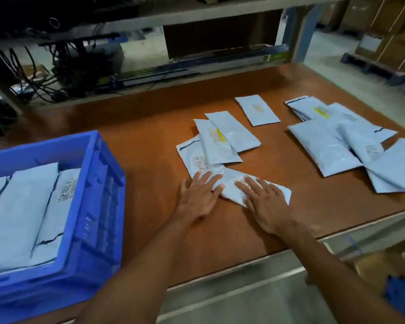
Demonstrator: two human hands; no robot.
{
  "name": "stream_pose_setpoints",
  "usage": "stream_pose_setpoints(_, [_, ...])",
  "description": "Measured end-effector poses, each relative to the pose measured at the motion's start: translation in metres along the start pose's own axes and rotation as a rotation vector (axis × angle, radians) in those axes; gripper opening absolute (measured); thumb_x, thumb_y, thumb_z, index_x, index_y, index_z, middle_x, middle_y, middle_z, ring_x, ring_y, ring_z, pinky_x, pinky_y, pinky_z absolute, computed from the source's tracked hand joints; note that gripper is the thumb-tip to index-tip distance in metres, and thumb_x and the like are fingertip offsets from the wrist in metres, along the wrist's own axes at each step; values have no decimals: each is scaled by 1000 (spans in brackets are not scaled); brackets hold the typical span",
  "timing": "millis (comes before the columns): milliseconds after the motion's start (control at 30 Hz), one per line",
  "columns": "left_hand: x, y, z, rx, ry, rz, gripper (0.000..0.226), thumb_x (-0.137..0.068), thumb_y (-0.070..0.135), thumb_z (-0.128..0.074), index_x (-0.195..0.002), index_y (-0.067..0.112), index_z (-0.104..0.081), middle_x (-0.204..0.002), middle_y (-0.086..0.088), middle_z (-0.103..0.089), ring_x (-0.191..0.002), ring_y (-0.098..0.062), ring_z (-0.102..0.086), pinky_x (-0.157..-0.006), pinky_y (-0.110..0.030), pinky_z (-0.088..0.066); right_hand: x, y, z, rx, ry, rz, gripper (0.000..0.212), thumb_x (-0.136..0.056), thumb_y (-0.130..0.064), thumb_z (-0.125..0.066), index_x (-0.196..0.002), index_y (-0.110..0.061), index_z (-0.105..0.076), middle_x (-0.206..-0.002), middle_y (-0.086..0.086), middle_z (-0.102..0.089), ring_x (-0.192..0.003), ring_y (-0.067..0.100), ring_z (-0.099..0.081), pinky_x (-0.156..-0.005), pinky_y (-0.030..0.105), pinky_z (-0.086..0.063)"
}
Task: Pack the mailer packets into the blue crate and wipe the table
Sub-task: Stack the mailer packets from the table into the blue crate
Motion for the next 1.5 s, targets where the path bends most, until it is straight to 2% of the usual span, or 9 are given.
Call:
stream_pose_setpoints(433, [117,-61,16,-74,217,76,31,-98,57,-34,-115,38,-50,-136,11,-48,-130,-14,-41,-113,-48,-25,14,-85,8,112,-134,-46,64,-96,-66,-23,-153,-39,-13,-162,0,-21,-144,32,-27,-114,49,-27])
stream_pose_setpoints(533, [97,-61,29,-8,290,124,50,-95,60,-40,-138,35,-42,-149,4,-37,-137,-22,-32,-113,-49,-27,3,-94,11,51,-77,-20,71,-89,-77,-20,-152,-47,-5,-164,-5,-12,-148,31,-20,-116,52,-22])
stream_pose_setpoints(633, [58,-59,25,-3,117,190,74,-92,68,-39,-154,35,-16,-163,0,-12,-148,-35,-10,-116,-57,-15,-3,-95,2,35,-117,10,72,-87,-80,-14,-151,-51,2,-165,-6,-4,-150,29,-10,-118,53,-15])
stream_pose_setpoints(800, [50,-60,-14,-56,72,229,67,-98,64,-23,-156,38,-1,-165,4,4,-149,-41,8,-118,-58,1,7,-98,-16,-47,-41,-4,82,-78,-78,13,-153,-48,-3,-165,-6,-4,-152,27,-5,-120,49,-10])
stream_pose_setpoints(900, [59,-60,-21,-75,177,211,61,-99,58,-18,-156,38,-11,-165,3,-6,-149,-37,-1,-119,-53,-3,5,-100,-17,-54,-51,-16,85,-79,-72,22,-154,-44,-5,-165,-4,-3,-152,27,-2,-121,46,-8])
stream_pose_setpoints(967, [61,-57,-19,-66,172,219,55,-102,51,-27,-155,37,-19,-165,3,-11,-149,-36,-7,-118,-52,-8,3,-104,-20,-42,-69,-26,68,-91,-63,5,-154,-41,-6,-165,-3,-4,-152,27,-1,-121,44,-6])
stream_pose_setpoints(1133, [84,-53,-18,-106,200,232,46,-91,35,-48,-135,27,-58,-145,-6,-52,-128,-42,-47,-102,-57,-38,4,-108,-22,-36,-93,-17,62,-97,-55,-2,-155,-35,-8,-165,-3,-5,-152,27,-1,-122,41,-3])
stream_pose_setpoints(1267, [95,-58,0,-148,187,249,45,-85,28,-62,-129,23,-63,-141,-5,-56,-120,-43,-52,-97,-56,-43,10,-118,-7,-186,40,-17,49,-106,-36,-25,-154,-32,-20,-163,-5,-15,-151,23,-12,-121,40,-13])
stream_pose_setpoints(1500, [136,-45,164,-113,623,122,50,-102,33,-36,-151,23,-34,-162,-2,-21,-138,-45,-24,-111,-57,-21,-16,-201,110,-278,475,21,46,-107,-35,-31,-153,-34,-28,-160,-11,-27,-150,20,-16,-115,51,-27])
Point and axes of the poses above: each hand's wrist, its own x-axis away from the middle knuckle, its own z-axis out of the back of the hand, y = z × x, the point moved 3 cm from there along -x, towards the middle knuckle
